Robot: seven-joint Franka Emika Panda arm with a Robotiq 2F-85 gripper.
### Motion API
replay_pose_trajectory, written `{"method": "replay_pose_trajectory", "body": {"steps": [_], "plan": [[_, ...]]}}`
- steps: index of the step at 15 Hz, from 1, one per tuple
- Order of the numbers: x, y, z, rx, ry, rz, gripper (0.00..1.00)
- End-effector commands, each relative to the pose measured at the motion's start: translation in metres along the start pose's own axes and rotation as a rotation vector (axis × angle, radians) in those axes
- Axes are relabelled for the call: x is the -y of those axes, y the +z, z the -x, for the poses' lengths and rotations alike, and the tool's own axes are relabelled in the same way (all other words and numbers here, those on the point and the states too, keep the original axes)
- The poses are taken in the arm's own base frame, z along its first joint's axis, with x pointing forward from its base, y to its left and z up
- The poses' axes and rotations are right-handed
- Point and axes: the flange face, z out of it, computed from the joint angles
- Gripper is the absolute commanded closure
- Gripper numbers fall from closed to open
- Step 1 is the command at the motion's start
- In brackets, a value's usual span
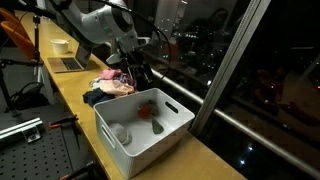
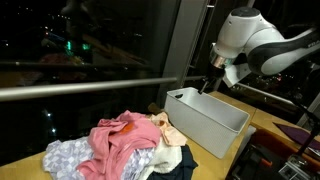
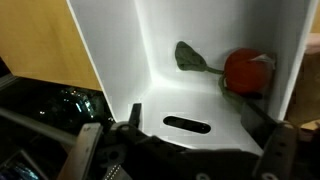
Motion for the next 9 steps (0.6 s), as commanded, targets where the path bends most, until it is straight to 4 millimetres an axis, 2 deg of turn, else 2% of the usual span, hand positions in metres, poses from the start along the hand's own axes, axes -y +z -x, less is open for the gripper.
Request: {"method": "replay_pose_trajectory", "body": {"steps": [1,6,9], "plan": [[-0.005,0.035,-0.027,-0.05,-0.013,-0.023,0.0],[0.016,0.098,-0.053,-0.063,-0.028,-0.106,0.0],[0.017,0.137,-0.062,-0.037,-0.026,-0.158,0.0]]}}
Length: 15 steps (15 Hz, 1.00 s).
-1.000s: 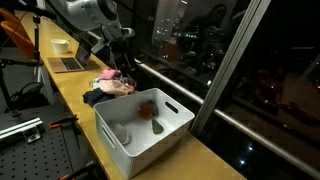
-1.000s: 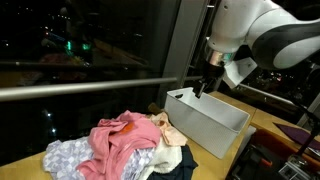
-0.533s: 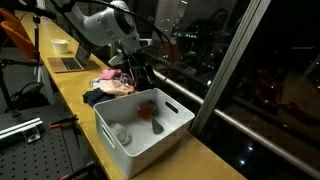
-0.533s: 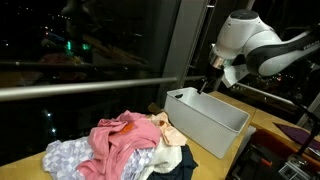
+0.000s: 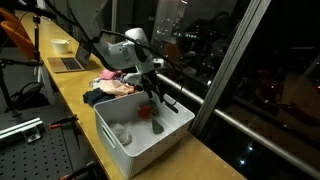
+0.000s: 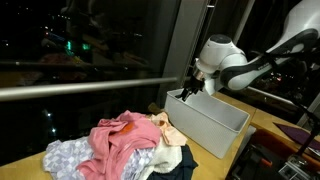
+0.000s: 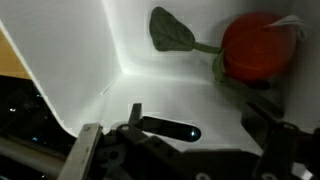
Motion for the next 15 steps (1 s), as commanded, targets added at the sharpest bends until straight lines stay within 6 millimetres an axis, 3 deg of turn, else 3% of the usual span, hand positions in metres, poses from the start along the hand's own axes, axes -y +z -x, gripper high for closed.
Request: {"method": "replay_pose_trajectory", "body": {"steps": [1,5,10,15], "plan": [[-0.011,0.044,-0.018,0.012,0.002,-0.065,0.0],[-0.027,0.071,-0.025,0.061,0.016,-0.14,0.0],[-0.023,0.08,-0.037,0.097,0.005,-0.237,0.0],[-0.034,0.098,-0.03,0.155,0.007,-0.286,0.0]]}}
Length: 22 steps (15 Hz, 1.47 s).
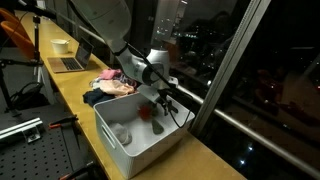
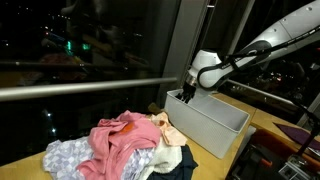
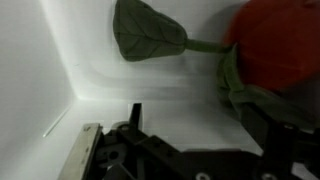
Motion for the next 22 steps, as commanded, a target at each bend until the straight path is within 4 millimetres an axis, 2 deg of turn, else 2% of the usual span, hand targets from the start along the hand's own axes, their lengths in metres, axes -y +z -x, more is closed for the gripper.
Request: {"method": "replay_pose_trajectory", "body": {"steps": [1,4,7,12,14,17,22], "plan": [[-0.014,0.005,-0.003,0.039,-0.011,-0.044,0.0],[-0.022,-0.005,0.001,0.067,-0.024,-0.051,0.0],[-0.015,-0.021,0.0,0.057,-0.045,-0.061,0.0],[0.025,-0.05,-0.009,0.021,-0.087,-0.123,0.0],[0.041,-0.055,-0.01,0.015,-0.097,-0.148,0.0],[0.051,-0.046,-0.004,0.028,-0.095,-0.173,0.0],[0.043,-0.028,0.007,0.053,-0.056,-0.181,0.0]]}}
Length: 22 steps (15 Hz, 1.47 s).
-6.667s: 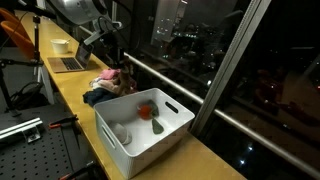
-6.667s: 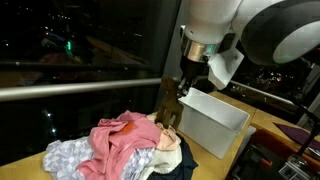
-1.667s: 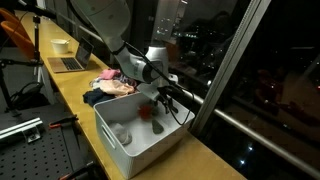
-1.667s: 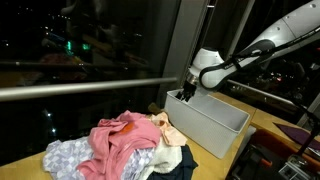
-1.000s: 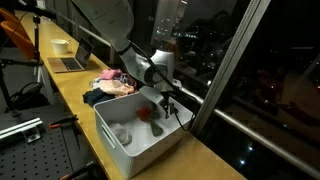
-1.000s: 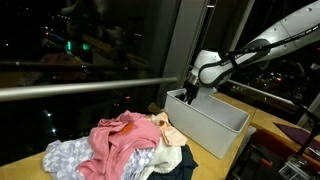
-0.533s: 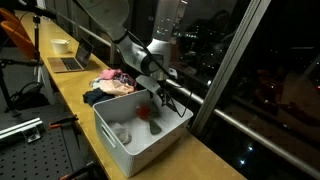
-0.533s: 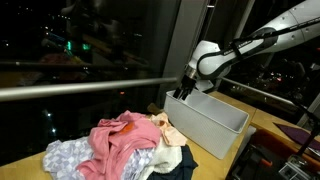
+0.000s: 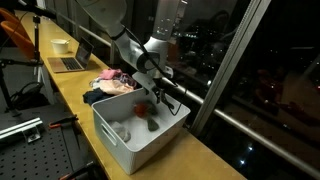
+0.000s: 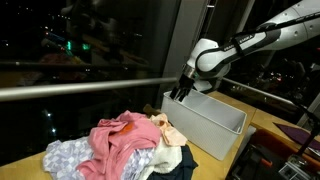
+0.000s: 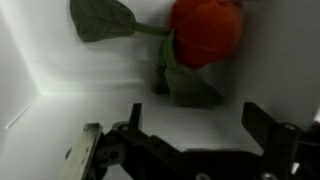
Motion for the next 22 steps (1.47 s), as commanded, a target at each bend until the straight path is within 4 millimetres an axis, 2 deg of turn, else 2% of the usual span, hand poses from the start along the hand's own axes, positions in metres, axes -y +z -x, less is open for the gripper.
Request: {"method": "replay_pose_trajectory", "body": {"steps": [1,5,9,12,13,14,20,22], "plan": [[-0.006,0.019,0.018,0.04,0.011,-0.019,0.0],[-0.015,0.035,0.028,0.06,0.035,-0.021,0.0],[-0.012,0.084,0.057,0.149,0.031,-0.028,0.0],[-0.01,0.099,0.061,0.17,0.034,-0.032,0.0],[-0.01,0.099,0.061,0.169,0.035,-0.031,0.24],[-0.011,0.098,0.061,0.166,0.039,-0.03,0.26],[-0.015,0.1,0.068,0.16,0.05,-0.033,0.72],[-0.015,0.093,0.074,0.158,0.053,-0.023,0.87]]}}
